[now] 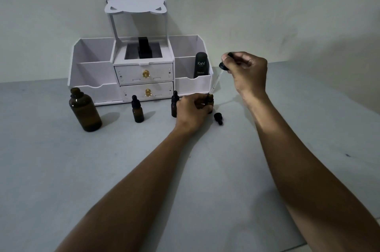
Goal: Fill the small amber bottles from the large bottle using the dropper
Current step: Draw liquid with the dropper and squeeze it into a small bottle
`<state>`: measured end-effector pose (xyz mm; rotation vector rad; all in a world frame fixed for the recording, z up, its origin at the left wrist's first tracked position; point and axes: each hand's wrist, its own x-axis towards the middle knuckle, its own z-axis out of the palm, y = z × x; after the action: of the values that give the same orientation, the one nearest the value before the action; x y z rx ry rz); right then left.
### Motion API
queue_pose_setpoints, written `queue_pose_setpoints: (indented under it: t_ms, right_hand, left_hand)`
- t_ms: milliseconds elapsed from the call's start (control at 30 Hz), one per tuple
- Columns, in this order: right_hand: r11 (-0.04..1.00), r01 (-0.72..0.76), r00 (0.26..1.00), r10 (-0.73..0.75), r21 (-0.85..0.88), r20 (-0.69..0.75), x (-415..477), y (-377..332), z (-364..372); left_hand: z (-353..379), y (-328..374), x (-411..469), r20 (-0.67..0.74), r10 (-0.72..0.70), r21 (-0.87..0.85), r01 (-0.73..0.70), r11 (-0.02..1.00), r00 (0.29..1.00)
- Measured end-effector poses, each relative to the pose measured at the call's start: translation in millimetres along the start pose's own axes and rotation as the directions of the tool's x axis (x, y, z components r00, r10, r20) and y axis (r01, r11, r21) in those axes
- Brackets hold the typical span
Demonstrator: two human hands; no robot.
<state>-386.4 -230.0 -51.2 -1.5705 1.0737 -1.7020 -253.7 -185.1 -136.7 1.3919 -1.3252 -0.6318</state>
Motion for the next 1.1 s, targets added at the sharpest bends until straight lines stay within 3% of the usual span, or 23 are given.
queue_pose_setpoints:
  t_ms: [700,1100]
  right_hand:
    - [0.991,0.070,0.998,-0.069,-0.110,0.012,-3,3,4]
    - [0.997,0.081,0.997,-0.081,-0.016,-0.009,-6,-13,5]
  left_hand:
    - [1,-3,1,-0.010,0.031,0.047,-0.030,0.998,0.999]
    - [-18,5,-22,0.044,-0.067,0.050,0.064,0.997,0.997]
